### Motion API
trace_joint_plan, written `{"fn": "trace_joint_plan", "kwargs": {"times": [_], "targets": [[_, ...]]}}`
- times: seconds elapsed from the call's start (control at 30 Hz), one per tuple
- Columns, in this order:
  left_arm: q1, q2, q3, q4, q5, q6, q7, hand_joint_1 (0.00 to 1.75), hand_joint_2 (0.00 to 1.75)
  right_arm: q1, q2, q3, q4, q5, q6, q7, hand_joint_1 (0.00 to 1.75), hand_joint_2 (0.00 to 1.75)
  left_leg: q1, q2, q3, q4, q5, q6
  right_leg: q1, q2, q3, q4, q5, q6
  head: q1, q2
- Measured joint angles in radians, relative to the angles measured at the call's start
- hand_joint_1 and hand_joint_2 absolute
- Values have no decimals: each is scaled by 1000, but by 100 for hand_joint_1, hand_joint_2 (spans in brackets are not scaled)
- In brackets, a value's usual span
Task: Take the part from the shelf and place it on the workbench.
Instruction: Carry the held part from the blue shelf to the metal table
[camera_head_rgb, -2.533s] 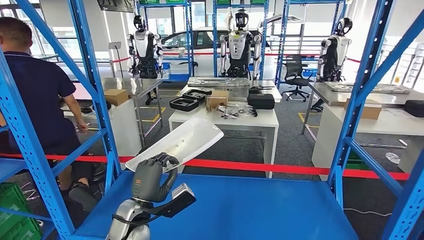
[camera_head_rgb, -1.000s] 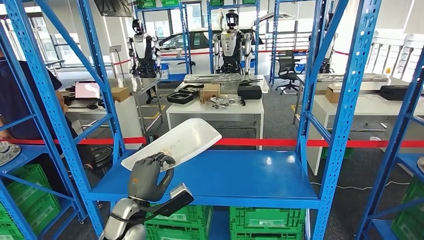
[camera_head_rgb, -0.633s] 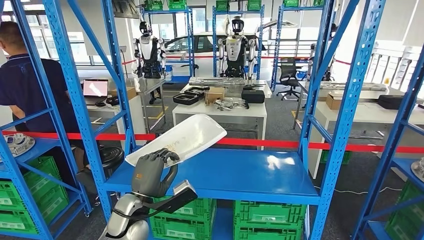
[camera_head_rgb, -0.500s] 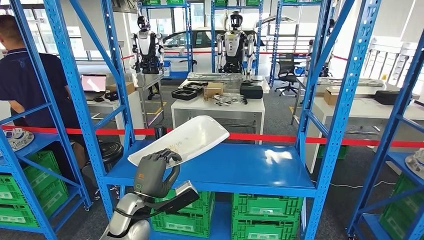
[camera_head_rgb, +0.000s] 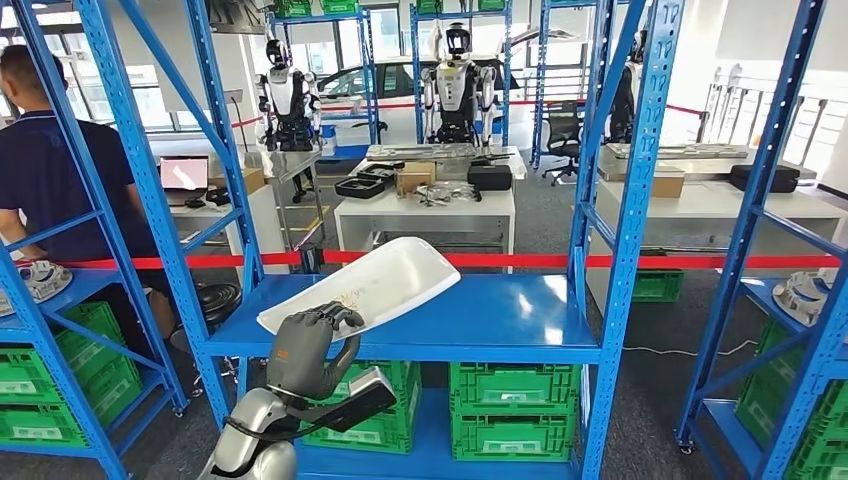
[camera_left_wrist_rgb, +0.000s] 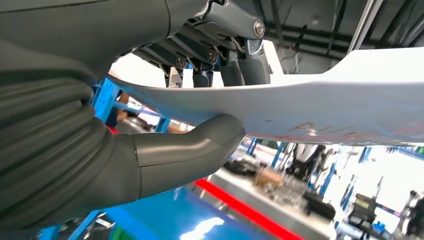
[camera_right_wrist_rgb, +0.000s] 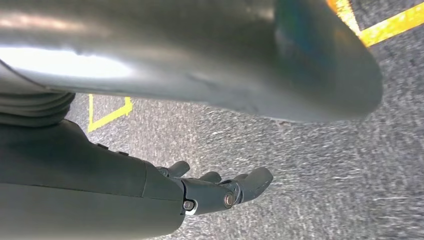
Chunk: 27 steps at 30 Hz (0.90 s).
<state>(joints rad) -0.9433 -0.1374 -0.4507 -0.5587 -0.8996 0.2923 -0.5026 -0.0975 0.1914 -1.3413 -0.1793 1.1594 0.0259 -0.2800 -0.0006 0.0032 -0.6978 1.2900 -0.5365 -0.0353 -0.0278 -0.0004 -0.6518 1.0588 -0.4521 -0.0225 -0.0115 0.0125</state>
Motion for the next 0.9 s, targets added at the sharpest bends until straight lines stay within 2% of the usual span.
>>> {"fn": "trace_joint_plan", "kwargs": {"times": [0.03, 0.1, 0.13, 0.17, 0.23, 0.27, 0.33, 0.37, 0.47, 0.5, 0.9], "targets": [[-1, 1, -1, 0, -1, -1, -8, 159, 175, 0, 0, 0, 0, 0, 0, -1, 0, 0, -1, -1, 47, -56, 20, 6, 0, 0, -10, 0, 9, 3, 0, 0], [-3, 3, -5, -3, -6, 5, -23, 159, 175, 0, 0, 0, 0, 1, 1, -1, 0, 0, -6, -1, 148, -192, 16, 20, 1, 0, -22, -1, 25, 12, 0, 0], [-5, 3, -9, -4, -8, 3, -28, 159, 175, 0, 1, 0, 0, 1, 2, -1, 0, 0, -10, -1, 175, -238, 3, 26, 0, 0, -23, -3, 31, 19, -1, 0], [-6, 4, -13, -4, -8, -4, -30, 159, 175, 1, 1, 0, 0, 1, 3, -2, 0, 0, -14, -1, 186, -263, -7, 30, -1, 0, -23, -6, 38, 26, 0, 0], [-7, 6, -20, -1, -7, -33, -31, 159, 175, 1, 1, 0, 0, 1, 6, -1, 0, 0, -16, 0, 182, -277, 3, 42, -4, -1, -22, -12, 48, 40, 0, 0], [-7, 6, -23, 0, -4, -50, -31, 159, 175, 1, 1, 0, 0, 1, 7, -1, 0, 0, -16, 0, 180, -281, 8, 43, -4, -1, -21, -19, 41, 42, 1, 0], [-8, 8, -29, 3, 3, -81, -31, 159, 175, 3, 1, 0, 0, 1, 9, 0, 0, 0, -17, -1, 175, -285, 17, 44, -3, 2, -22, -27, 26, 35, 3, 0], [-9, 10, -32, 5, 6, -92, -30, 159, 175, 4, 1, 0, 0, 1, 10, 0, 0, 0, -18, -3, 170, -284, 19, 44, -2, 3, -21, -36, 30, 32, 4, 0], [-8, 12, -36, 7, 10, -105, -29, 159, 175, 5, 1, 0, 0, 1, 10, 3, 0, 0, -20, -3, 163, -280, 26, 53, -3, 4, -20, -50, 82, 38, 5, 0], [-7, 12, -37, 8, 10, -106, -28, 159, 175, 6, 0, 0, 0, 1, 10, 5, 0, 0, -20, -3, 162, -279, 28, 54, -3, 4, -20, -53, 90, 39, 5, 0], [-4, 12, -41, 3, 13, -107, -9, 159, 175, 6, 0, 0, 0, 0, 10, 9, 0, 0, -21, -3, 156, -276, 30, 56, -3, 4, -24, -57, 95, 46, 6, 0]]}}
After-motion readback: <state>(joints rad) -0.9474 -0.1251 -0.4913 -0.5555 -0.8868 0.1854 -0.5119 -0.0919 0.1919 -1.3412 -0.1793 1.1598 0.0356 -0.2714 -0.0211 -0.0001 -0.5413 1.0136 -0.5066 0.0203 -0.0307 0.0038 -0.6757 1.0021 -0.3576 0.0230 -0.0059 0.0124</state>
